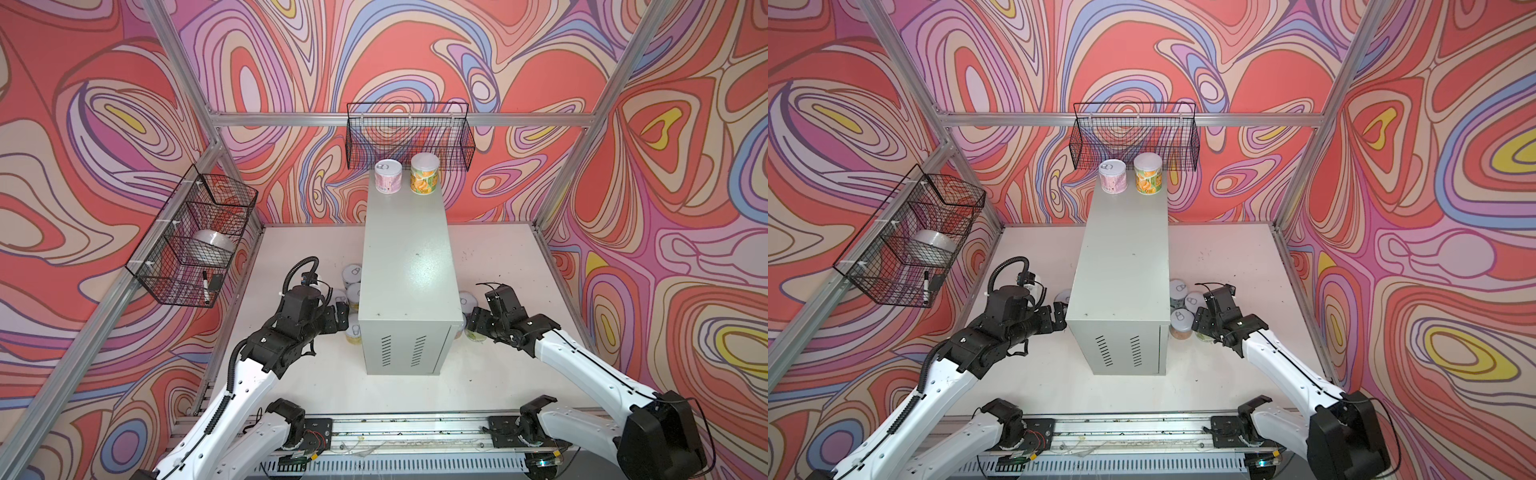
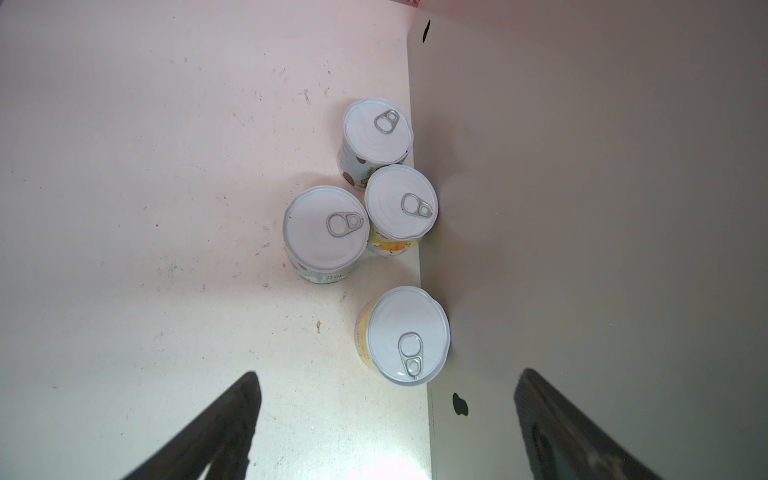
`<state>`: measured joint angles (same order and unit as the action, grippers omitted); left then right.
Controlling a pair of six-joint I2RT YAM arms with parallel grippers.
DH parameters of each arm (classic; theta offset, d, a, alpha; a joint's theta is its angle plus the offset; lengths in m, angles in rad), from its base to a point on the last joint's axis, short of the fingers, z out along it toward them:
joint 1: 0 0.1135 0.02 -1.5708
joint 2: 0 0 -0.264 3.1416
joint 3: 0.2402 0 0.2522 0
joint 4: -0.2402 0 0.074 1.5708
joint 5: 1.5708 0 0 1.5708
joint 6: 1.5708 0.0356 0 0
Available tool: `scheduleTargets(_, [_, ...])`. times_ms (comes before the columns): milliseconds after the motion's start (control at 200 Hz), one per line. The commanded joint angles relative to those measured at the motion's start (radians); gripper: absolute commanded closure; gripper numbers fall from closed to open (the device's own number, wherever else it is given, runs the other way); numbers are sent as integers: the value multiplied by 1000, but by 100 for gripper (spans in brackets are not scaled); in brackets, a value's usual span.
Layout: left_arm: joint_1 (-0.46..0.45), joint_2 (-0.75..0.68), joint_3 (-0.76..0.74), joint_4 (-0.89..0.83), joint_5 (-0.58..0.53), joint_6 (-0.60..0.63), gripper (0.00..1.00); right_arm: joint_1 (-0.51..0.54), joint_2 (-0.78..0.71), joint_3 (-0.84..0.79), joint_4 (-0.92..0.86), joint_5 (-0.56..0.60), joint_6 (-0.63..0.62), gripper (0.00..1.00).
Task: Place and organize the canned foods onto the counter
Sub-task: 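Lower the right gripper around the yellow-green labelled can and close it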
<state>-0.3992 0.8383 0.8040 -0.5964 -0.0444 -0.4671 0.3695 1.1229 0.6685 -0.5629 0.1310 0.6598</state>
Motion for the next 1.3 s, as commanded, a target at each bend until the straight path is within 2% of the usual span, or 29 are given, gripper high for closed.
scheduleTargets(0, [3,2,-15,34,10,-22,5,6,21,-26,48,2,27,13])
scheduleTargets(491, [3,24,-26,56,12,-33,5,5,179,-51,99,39,98,15])
scheduleTargets(716, [2,22,-31,63,7,-34,5,4,184,-39,103,131,116,15])
scheduleTargets(896, [3,33,-34,72,11,-34,5,4,220,-5,101,195,65,12])
scheduleTargets(1067, [3,31,-35,73,8,-37,5,3,264,13,125,197,45,11])
scheduleTargets(1297, [3,33,-40,79,7,-42,5,-11,302,30,159,195,20,14])
